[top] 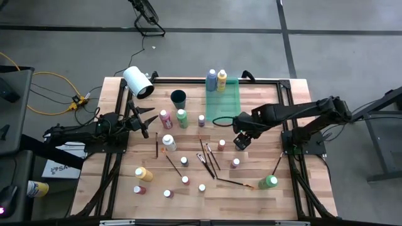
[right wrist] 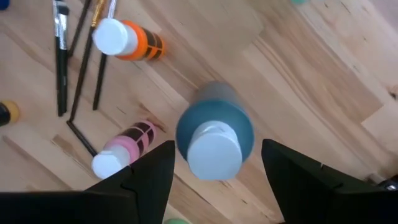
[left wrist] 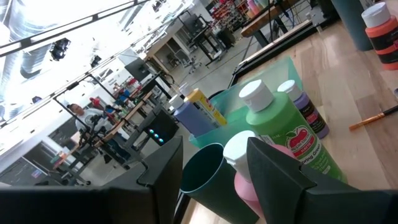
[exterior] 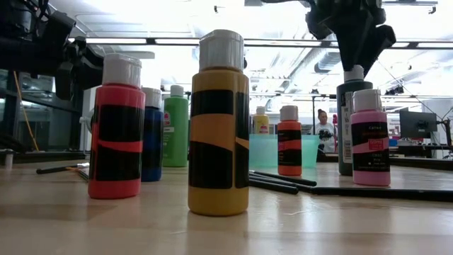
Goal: Pick & Place Paint Supplies
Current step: Put the blue big paint bottle into the green bin
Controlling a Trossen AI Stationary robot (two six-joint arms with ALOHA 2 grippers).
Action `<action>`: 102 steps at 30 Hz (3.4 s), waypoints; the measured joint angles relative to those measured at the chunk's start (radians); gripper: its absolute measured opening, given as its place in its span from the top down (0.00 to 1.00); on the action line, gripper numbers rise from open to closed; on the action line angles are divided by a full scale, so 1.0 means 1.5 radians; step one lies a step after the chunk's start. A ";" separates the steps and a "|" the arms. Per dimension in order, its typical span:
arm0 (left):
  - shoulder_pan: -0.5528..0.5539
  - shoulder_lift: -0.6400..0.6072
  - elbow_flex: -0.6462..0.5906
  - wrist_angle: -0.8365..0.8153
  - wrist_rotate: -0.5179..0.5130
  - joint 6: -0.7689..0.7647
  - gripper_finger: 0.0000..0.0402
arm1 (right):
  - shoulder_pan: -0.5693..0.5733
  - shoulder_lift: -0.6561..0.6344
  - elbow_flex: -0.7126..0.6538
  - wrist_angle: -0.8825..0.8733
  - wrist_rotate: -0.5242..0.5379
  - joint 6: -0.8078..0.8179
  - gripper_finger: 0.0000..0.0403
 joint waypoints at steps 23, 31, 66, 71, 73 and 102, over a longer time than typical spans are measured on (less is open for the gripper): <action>0.000 0.000 0.000 0.000 0.000 0.000 0.57 | -0.001 -0.006 0.003 -0.022 -0.018 -0.009 0.72; 0.000 0.000 0.000 0.000 0.000 0.000 0.57 | -0.022 -0.025 0.158 -0.175 0.018 -0.035 0.72; 0.000 0.000 0.000 0.000 0.000 0.000 0.57 | -0.510 0.337 0.483 -0.107 -0.001 -0.390 0.72; 0.000 0.000 0.000 0.000 0.000 0.000 0.57 | -0.530 0.362 0.483 -0.087 -0.001 -0.401 0.72; 0.000 0.000 0.000 0.000 0.000 0.000 0.57 | -0.537 0.370 0.483 -0.078 -0.006 -0.422 0.72; 0.000 0.000 0.000 0.000 0.000 0.000 0.57 | -0.566 0.404 0.483 0.002 0.037 -0.580 0.56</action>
